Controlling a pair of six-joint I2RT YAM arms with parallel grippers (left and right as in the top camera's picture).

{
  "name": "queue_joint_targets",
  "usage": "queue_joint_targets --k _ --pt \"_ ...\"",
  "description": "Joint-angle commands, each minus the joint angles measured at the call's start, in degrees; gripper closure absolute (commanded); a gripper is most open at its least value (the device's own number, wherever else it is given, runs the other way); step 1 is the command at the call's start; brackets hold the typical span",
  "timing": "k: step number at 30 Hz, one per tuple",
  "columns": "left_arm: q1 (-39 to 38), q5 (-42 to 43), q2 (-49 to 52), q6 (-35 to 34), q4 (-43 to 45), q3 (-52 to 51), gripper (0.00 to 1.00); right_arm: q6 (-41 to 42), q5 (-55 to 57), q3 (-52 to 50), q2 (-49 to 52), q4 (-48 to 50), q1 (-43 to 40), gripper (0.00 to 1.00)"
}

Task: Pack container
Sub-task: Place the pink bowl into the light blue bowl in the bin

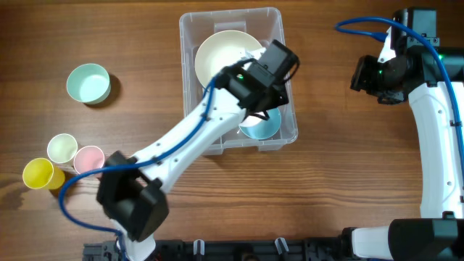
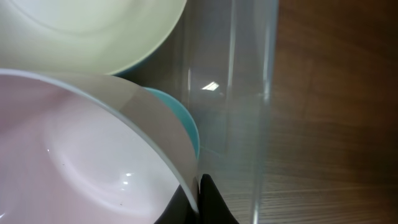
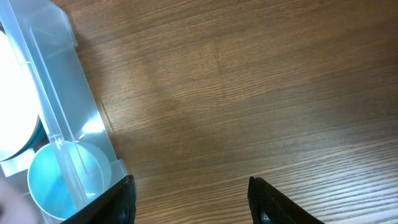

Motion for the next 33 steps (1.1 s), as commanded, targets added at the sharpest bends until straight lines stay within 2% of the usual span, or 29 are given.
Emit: queue_joint_targets --k 1,10,12,13,15,16,17,20,22,24,27,30,33 --pt "-0.7 0.31 3.87 -2.6 0.42 -0.13 0.96 -0.33 -0.26 -0.48 -0.35 -0.11 0.02 0.41" --pt "-0.7 3.13 6.1 -2.38 2.8 -0.13 0.96 -0.35 -0.24 -0.48 -0.35 -0.22 0.02 0.41" --pt "-0.7 3.58 6.1 -2.38 2.75 -0.13 0.83 -0.39 -0.24 -0.48 -0.35 -0.24 0.02 0.41" --pt "-0.7 3.56 6.1 -2.36 2.54 -0.13 0.69 -0.37 -0.22 -0.48 -0.35 -0.2 0.02 0.41" --pt "-0.55 3.54 5.9 -2.36 2.01 -0.13 0.61 -0.37 -0.22 -0.48 -0.35 -0.2 0.02 0.41" --pt "-0.33 3.52 5.68 -2.34 1.64 -0.13 0.46 -0.37 -0.22 -0.48 -0.35 -0.2 0.02 0.41" --pt "0.17 3.5 4.98 -2.34 0.96 -0.13 0.36 -0.35 -0.22 -0.48 -0.35 -0.2 0.02 0.41" --pt "3.02 1.07 1.7 -2.12 -1.51 -0.13 0.34 -0.39 -0.22 -0.48 -0.35 -0.26 0.02 0.41" --pt "6.69 -3.08 -2.14 -0.94 -3.8 -0.13 0.34 -0.42 -0.22 -0.48 -0.35 -0.26 0.02 0.41" --pt "11.04 -3.85 -5.79 0.87 -3.91 -0.13 0.39 -0.42 -0.22 -0.48 -0.35 -0.22 0.02 0.41" --pt "15.26 -1.64 -7.98 0.87 -3.87 -0.13 0.61 -0.37 -0.22 -0.48 -0.35 -0.22 0.02 0.41" --pt "14.84 3.23 -6.62 0.96 -3.74 -0.24 0.86 -0.42 -0.2 -0.48 -0.35 -0.22 0.02 0.41" --pt "11.37 3.54 -3.98 4.17 -2.16 -0.24 0.92 -0.39 -0.2 -0.48 -0.35 -0.26 0.02 0.41"
